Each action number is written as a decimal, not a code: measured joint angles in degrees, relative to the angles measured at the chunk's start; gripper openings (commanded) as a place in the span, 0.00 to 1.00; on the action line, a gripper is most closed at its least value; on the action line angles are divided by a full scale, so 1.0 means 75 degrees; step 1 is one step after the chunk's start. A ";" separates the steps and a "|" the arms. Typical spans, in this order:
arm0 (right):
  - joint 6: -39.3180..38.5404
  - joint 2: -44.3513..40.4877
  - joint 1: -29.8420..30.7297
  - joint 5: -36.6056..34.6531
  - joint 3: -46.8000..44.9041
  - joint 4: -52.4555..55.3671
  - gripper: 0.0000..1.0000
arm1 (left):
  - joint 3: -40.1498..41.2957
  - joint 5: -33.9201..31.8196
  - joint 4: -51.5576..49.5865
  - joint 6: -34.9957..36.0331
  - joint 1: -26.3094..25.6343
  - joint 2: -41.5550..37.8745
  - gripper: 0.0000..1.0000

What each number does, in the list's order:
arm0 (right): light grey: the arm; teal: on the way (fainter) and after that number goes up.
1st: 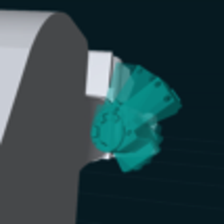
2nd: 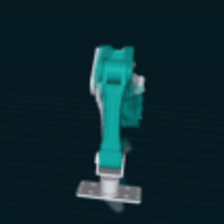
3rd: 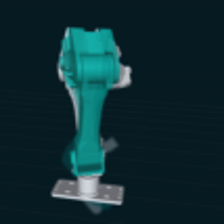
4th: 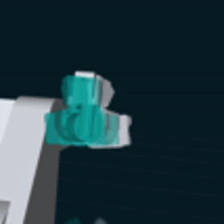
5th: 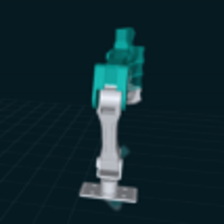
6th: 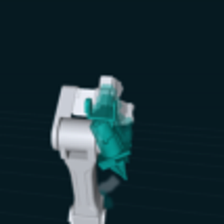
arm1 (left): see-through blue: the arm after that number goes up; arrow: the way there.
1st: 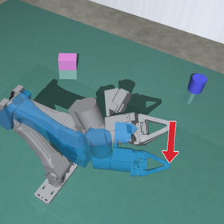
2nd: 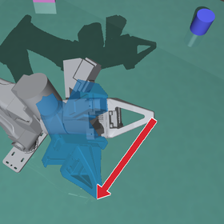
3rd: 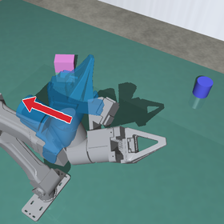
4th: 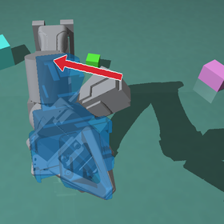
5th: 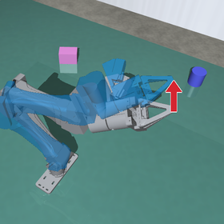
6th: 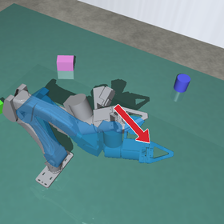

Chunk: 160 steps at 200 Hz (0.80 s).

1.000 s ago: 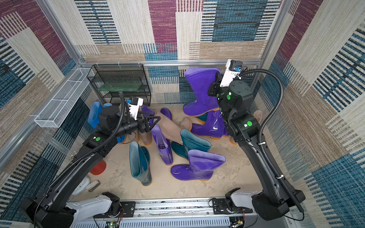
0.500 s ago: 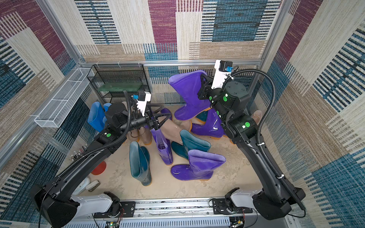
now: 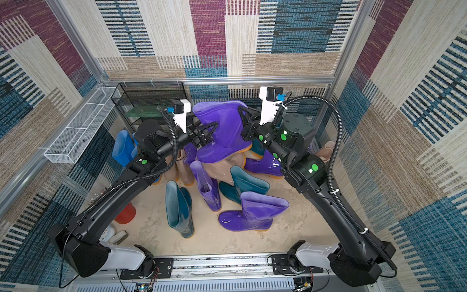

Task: Match and arrange rain boots in pairs
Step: Adjust the rain boot.

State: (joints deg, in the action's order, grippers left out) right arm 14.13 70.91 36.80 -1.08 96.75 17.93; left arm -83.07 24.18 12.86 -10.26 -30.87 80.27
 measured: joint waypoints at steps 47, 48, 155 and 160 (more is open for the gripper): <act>0.0105 -0.0399 -0.0061 0.0289 -0.0714 -0.0020 0.00 | -0.0038 0.0402 -0.0137 0.0134 0.0006 0.0061 0.00; 0.0105 -0.0402 -0.0064 0.0286 -0.0720 -0.0023 0.00 | -0.0052 0.0408 -0.0146 0.0134 0.0009 0.0064 0.00; -0.0300 -0.1580 -0.1335 0.1096 -0.2218 -0.0414 0.95 | -0.1950 0.1699 -0.1288 0.0105 0.0405 0.0755 0.00; -0.0318 -0.1684 -0.1536 0.1207 -0.2413 -0.0466 0.95 | -0.2002 0.1786 -0.1352 0.0105 0.0437 0.0755 0.00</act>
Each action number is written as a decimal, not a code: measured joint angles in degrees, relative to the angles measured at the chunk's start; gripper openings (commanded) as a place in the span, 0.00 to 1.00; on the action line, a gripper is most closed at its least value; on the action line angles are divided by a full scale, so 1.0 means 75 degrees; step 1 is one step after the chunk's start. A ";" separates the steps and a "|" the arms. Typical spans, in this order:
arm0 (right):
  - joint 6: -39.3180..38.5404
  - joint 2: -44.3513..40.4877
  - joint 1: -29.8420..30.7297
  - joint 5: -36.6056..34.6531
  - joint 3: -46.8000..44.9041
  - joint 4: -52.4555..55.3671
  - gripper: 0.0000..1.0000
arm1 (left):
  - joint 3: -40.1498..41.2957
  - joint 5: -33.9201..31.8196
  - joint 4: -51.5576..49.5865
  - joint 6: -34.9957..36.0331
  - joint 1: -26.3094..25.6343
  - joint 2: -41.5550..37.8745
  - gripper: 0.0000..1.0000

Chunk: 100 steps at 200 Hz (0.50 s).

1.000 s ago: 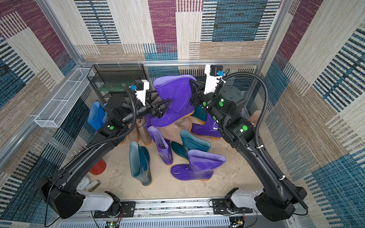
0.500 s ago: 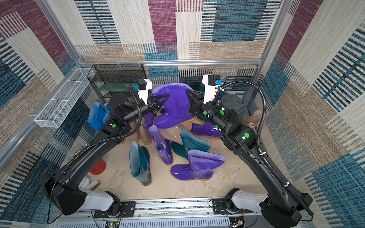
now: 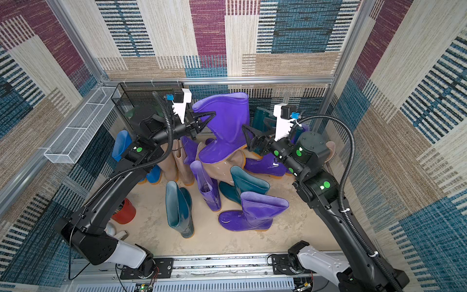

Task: Match and arrange rain boots in pairs
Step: Adjust the rain boot.

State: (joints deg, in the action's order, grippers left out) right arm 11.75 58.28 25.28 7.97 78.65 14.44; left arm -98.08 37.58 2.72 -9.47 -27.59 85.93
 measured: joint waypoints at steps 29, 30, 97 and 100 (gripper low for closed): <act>-0.0265 -0.0286 -0.1180 0.1323 -0.0976 -0.0376 0.95 | -0.0405 0.0749 -0.0606 0.0000 0.0309 0.0061 0.00; -0.0286 -0.0283 -0.1215 0.1405 -0.1003 -0.0391 0.95 | -0.0420 0.0781 -0.0629 0.0000 0.0318 0.0067 0.00; -0.1891 0.0755 -0.1754 0.4602 -0.0784 -0.0198 0.95 | -0.1087 0.2637 -0.1769 0.0026 0.0746 0.0236 0.00; -0.1926 0.0775 -0.1746 0.4692 -0.0784 -0.0184 0.95 | -0.1090 0.2690 -0.1786 0.0026 0.0764 0.0239 0.00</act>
State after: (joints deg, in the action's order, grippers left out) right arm -2.70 64.10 12.19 43.16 72.77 13.06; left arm -106.26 57.76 -10.68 -9.28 -21.87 87.72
